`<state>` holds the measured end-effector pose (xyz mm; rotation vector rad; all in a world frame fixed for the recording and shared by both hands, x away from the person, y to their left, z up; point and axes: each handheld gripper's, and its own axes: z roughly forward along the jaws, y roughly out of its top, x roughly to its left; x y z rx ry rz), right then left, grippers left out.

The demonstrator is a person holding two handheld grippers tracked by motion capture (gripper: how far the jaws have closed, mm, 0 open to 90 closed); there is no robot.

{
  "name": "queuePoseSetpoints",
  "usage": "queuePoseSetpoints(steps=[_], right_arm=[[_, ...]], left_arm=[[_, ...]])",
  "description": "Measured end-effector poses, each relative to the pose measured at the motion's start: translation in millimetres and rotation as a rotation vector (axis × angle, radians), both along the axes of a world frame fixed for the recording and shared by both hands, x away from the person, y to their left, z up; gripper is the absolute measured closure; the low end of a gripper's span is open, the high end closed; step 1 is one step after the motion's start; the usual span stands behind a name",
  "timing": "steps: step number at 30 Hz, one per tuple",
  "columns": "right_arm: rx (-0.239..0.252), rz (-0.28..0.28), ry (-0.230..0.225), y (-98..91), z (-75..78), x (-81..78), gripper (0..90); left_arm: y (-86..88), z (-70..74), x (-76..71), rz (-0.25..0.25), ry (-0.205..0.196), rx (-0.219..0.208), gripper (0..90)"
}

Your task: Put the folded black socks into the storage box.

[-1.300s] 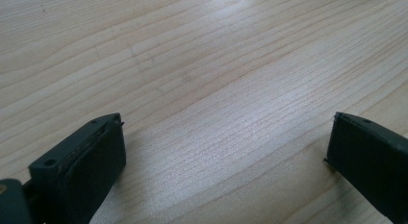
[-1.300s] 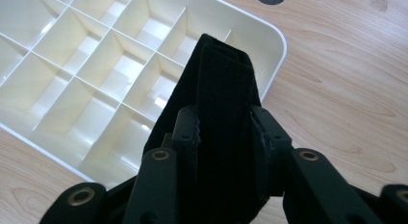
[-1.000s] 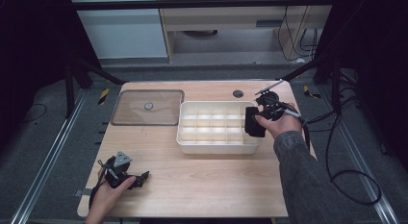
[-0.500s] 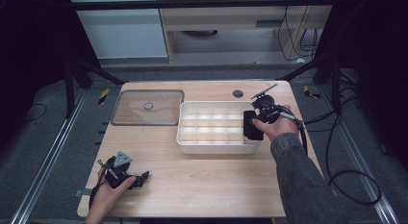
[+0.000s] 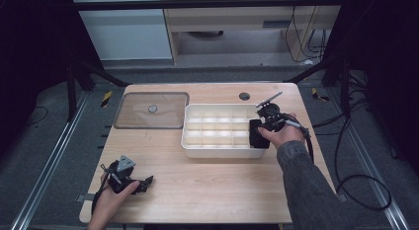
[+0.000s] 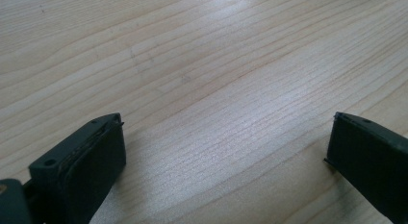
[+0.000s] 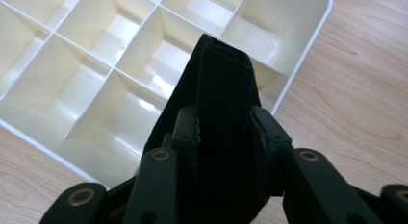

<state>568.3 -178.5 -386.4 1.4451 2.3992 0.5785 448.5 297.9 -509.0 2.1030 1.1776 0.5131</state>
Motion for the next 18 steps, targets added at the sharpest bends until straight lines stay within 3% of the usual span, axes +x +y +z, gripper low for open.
queuePoseSetpoints(steps=[18], right_arm=[[-0.064, 0.03, 0.001, 9.9, -11.3, -1.6, 67.3]], left_arm=[[-0.3, 0.0, 0.2, -0.002, 0.0, 0.0, 0.0]])
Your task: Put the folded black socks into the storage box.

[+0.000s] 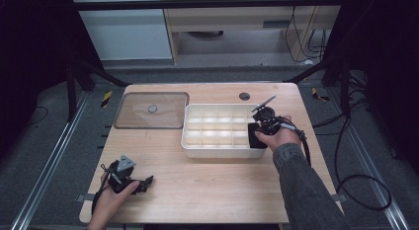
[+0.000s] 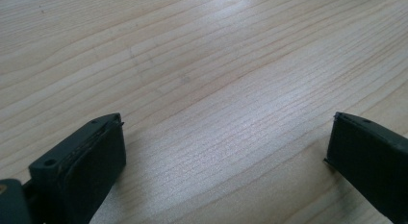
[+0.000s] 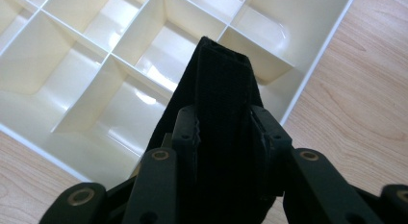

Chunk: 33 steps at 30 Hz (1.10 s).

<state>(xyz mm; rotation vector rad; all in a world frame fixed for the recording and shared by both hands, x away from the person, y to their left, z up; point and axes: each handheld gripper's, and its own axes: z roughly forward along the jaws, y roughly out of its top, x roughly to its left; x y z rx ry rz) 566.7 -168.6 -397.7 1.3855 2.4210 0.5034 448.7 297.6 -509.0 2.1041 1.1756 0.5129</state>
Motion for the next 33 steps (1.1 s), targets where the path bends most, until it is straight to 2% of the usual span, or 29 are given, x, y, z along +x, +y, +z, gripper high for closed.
queuePoseSetpoints(steps=[9, 18, 33], right_arm=[[-0.014, -0.001, 0.006, 3.5, -3.9, -0.2, 67.5], [-0.004, -0.01, 0.01, 5.0, -11.4, -2.0, 67.9], [-0.016, -0.026, 0.038, 6.9, -17.2, -3.4, 68.8]], left_arm=[[-0.5, -0.1, 0.2, 0.0, -0.001, -0.003, 0.0], [-0.4, 0.1, 0.4, -0.004, 0.001, 0.003, 0.0], [-0.7, 0.1, 0.7, -0.005, 0.001, 0.003, 0.0]])
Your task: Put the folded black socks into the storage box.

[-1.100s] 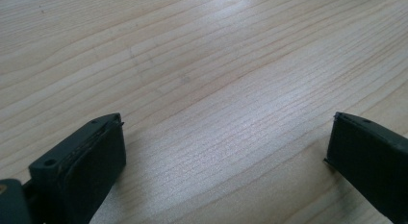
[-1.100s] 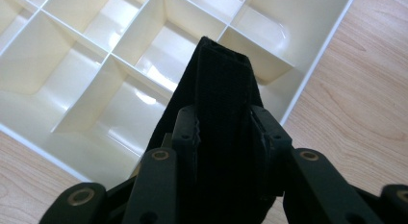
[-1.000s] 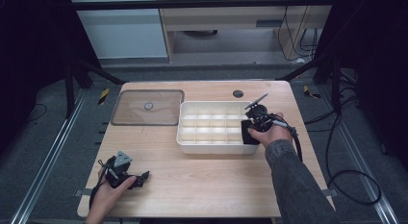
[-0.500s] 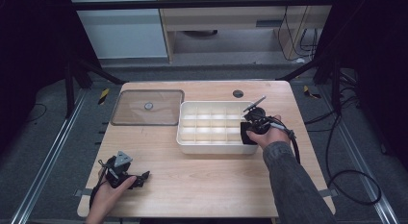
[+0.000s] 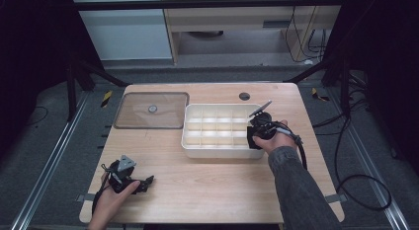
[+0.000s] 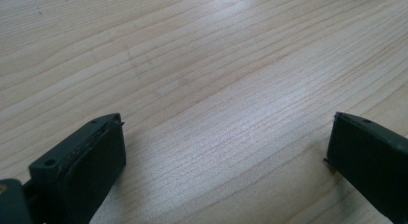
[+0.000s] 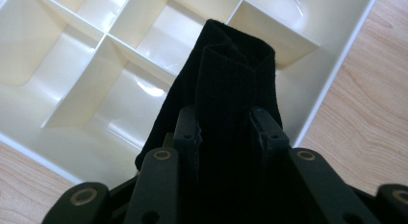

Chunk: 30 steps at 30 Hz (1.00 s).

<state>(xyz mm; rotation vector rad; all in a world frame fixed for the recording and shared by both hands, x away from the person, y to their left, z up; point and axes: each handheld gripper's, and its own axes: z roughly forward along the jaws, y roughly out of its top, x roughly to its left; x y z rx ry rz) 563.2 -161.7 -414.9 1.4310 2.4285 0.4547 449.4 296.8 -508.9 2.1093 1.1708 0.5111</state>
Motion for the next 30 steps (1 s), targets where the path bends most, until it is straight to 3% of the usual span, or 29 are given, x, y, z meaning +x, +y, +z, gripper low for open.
queuePoseSetpoints(steps=[30], right_arm=[[-0.006, -0.026, 0.013, 2.5, -10.2, -11.1, 69.6]], left_arm=[[-1.1, -0.1, 0.6, 0.002, -0.001, -0.001, 0.0]])
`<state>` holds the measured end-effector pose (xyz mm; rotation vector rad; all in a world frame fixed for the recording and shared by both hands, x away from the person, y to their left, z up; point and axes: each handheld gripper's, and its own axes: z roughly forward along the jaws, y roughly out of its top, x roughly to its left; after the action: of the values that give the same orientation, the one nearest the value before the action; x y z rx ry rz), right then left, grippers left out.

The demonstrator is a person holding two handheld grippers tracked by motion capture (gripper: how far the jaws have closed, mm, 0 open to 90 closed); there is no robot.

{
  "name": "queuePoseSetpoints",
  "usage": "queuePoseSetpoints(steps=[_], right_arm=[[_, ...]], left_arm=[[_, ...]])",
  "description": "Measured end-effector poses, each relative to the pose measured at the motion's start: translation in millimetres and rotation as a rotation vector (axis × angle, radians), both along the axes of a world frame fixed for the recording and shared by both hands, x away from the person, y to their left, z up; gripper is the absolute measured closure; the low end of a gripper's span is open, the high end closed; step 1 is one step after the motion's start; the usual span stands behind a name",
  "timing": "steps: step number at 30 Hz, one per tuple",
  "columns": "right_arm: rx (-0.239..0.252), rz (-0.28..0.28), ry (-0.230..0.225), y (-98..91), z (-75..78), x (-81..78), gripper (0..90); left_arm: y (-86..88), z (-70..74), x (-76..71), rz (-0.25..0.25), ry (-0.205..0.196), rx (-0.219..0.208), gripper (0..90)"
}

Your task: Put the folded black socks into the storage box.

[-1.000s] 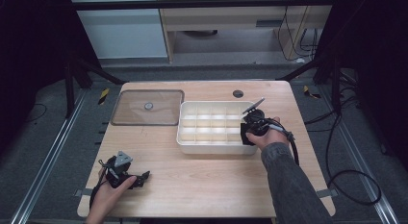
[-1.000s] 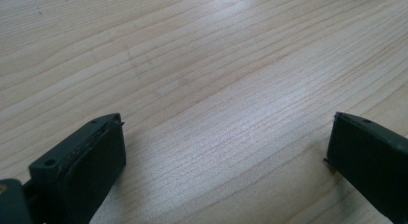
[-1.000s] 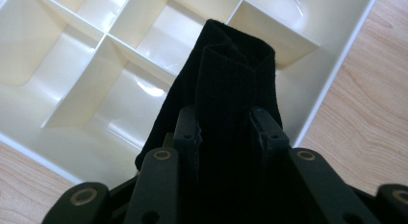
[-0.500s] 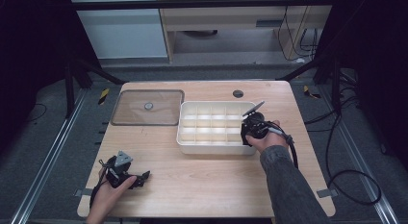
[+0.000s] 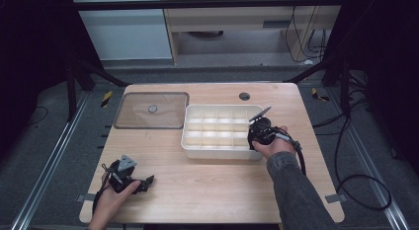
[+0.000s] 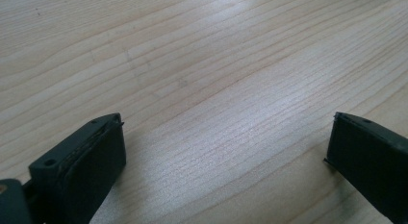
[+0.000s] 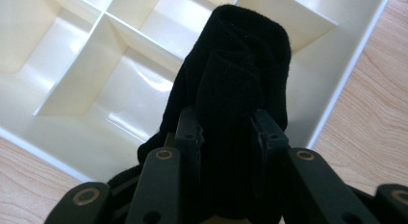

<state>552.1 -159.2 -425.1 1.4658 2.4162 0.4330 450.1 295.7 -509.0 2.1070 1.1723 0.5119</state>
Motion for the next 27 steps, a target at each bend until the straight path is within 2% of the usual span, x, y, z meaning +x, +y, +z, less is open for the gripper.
queuePoseSetpoints(steps=[7, 13, 18, 19, 20, 22, 27], right_arm=[[-0.007, 0.003, 0.002, 1.2, -0.3, -2.8, 69.1], [0.018, 0.008, -0.008, -1.7, 2.8, -4.0, 65.3], [0.049, 0.005, -0.006, -2.7, 8.7, -6.0, 53.9], [0.049, 0.005, -0.006, -2.7, 8.7, -6.0, 53.9], [0.061, 0.004, -0.004, -2.2, 13.3, -7.9, 47.9], [0.056, 0.014, -0.015, -2.4, 19.1, -10.1, 43.2], [0.074, 0.02, -0.042, -4.1, 37.2, -17.1, 39.9]], left_arm=[[0.0, 0.1, 0.2, -0.003, 0.001, 0.002, 0.0], [0.0, 0.2, 0.2, -0.002, 0.001, 0.002, 0.0], [0.0, 0.2, 0.2, -0.002, 0.001, 0.002, 0.0], [0.0, 0.2, 0.2, -0.002, 0.001, 0.002, 0.0], [0.0, 0.2, 0.2, -0.002, 0.001, 0.002, 0.0], [0.0, 0.2, 0.3, -0.003, 0.001, 0.002, 0.0], [0.0, 0.2, 0.2, -0.002, 0.001, 0.002, 0.0]])
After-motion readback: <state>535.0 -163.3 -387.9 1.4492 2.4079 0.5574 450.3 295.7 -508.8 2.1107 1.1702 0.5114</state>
